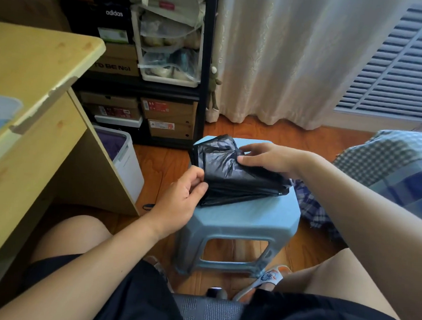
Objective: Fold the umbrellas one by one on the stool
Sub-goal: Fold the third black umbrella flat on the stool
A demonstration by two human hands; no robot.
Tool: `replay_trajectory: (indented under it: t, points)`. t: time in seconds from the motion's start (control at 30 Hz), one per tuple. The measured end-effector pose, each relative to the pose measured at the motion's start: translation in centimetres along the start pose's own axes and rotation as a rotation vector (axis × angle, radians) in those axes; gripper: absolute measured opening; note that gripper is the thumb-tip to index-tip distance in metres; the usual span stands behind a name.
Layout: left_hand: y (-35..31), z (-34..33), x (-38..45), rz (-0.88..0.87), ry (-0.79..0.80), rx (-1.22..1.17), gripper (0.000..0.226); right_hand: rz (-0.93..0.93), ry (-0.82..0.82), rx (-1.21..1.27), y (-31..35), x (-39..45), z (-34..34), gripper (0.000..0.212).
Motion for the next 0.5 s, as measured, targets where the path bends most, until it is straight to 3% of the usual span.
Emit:
replay_trajectory:
  t: [0.1, 0.23, 0.27, 0.37, 0.5]
  points:
    - [0.0, 0.1, 0.3, 0.01, 0.002, -0.01, 0.01, -0.063, 0.122, -0.04, 0.8, 1.3, -0.1, 0.065]
    - [-0.1, 0.1, 0.7, 0.038, -0.059, -0.067, 0.013, 0.03, 0.283, 0.062, 2.2, 1.9, -0.1, 0.06]
    - [-0.1, 0.1, 0.9, 0.046, -0.075, -0.066, 0.013, 0.065, 0.281, 0.082, 2.4, 2.1, -0.1, 0.056]
    - [0.0, 0.3, 0.9, 0.086, -0.097, -0.062, 0.026, 0.175, 0.161, 0.114, 3.2, 2.0, 0.6, 0.015]
    - [1.3, 0.6, 0.2, 0.13, -0.086, 0.226, 0.061, 0.319, 0.063, 0.27, 3.5, 1.1, 2.3, 0.024]
Point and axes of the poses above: each hand's wrist, its own x-axis towards the middle knuckle, its own z-axis out of the back of the hand, y = z × x, the point moved 2 cm from there along x, towards the middle knuckle, and after that the axes turned 2 degrees about -x, right-handed, at the moved point
